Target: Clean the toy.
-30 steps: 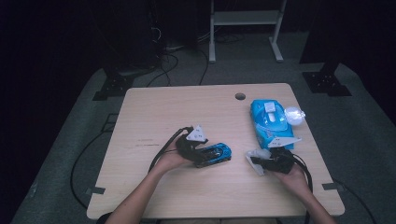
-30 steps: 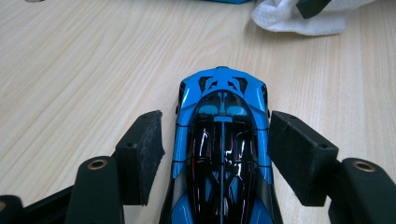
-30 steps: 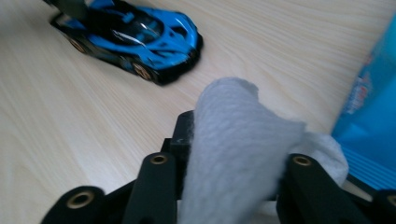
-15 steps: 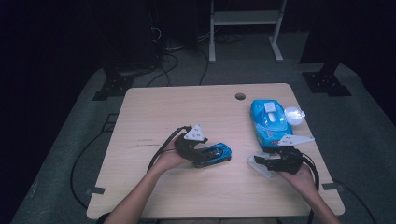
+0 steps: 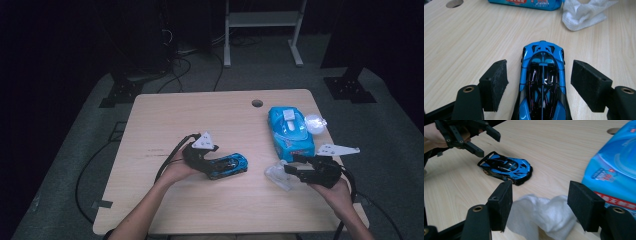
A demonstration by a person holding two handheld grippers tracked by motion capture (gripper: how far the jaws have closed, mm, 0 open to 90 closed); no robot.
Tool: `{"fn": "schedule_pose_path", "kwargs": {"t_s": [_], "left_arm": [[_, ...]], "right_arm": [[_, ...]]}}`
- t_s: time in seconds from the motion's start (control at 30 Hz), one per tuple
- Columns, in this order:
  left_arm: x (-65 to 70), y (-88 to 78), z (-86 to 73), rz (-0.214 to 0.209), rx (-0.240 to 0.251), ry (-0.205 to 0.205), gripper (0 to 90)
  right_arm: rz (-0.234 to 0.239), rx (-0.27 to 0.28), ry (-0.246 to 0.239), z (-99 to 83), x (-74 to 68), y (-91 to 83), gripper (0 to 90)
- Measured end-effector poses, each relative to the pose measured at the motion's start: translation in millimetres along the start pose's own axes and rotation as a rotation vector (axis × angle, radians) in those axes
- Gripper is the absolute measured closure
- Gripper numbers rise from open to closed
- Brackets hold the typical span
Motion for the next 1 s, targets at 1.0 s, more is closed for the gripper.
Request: {"fn": "schedule_pose_path", "kwargs": {"t_s": [1.0], "left_arm": [[-8.4, -23.6, -15.3, 0.038, 0.021, -0.04, 25.6]], "right_arm": [[-0.111, 0.029, 0.084, -40.3, 13.3, -48.3, 35.9]]}}
Point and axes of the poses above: each handheld gripper's, and its own axes: y roughly forward along the jaws, z roughly out of its top, x roughly to its right, the point moved 1 cm from there along y, roughly forward along the jaws, and after that the axes turned 13 degrees about z, right-handed, at the moved point
